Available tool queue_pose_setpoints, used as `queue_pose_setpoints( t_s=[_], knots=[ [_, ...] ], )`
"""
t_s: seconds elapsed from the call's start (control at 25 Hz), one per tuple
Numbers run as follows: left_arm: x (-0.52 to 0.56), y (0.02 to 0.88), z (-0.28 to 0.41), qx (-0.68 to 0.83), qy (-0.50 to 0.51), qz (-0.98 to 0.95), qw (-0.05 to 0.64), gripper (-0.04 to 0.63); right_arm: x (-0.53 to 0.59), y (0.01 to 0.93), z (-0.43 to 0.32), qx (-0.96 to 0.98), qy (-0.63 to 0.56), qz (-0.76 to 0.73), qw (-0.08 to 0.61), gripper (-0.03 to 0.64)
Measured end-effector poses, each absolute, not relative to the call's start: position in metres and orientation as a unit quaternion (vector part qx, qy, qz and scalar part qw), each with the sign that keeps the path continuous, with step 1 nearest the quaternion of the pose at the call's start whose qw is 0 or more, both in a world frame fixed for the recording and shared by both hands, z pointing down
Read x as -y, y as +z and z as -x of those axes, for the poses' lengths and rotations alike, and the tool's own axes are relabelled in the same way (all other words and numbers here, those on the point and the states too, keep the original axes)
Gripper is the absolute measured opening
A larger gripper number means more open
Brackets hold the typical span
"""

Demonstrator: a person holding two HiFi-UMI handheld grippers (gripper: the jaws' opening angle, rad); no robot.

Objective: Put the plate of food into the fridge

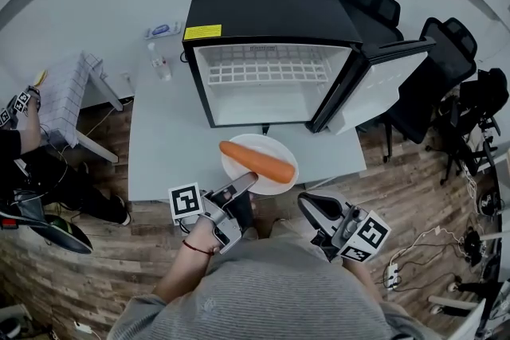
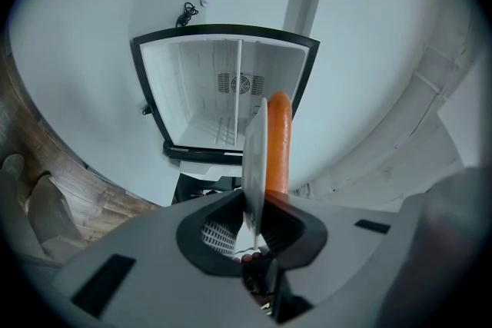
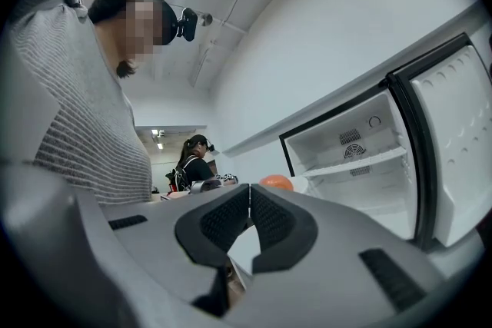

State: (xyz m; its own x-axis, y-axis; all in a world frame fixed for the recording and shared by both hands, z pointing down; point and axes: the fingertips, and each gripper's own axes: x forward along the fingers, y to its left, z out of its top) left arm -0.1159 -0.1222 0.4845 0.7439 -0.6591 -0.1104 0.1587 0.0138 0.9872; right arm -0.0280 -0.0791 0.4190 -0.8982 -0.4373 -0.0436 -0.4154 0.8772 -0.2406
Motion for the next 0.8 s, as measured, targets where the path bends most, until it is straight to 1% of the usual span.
queue_pose_setpoints(
  t_s=[0.44,0.8],
  knots=[
    [0.144,0.479,0.103,0.224,-0.317,-0.622,0.680,0.049,0.101,0.411,0.012,-0.974,-0.118,0.187,0.038,0.014],
    [0.153,0.477,0.095,0.234,-0.317,-0.620,0.678,0.049,0.115,0.409,0.003,-0.976,-0.122,0.177,0.046,0.014]
  ],
)
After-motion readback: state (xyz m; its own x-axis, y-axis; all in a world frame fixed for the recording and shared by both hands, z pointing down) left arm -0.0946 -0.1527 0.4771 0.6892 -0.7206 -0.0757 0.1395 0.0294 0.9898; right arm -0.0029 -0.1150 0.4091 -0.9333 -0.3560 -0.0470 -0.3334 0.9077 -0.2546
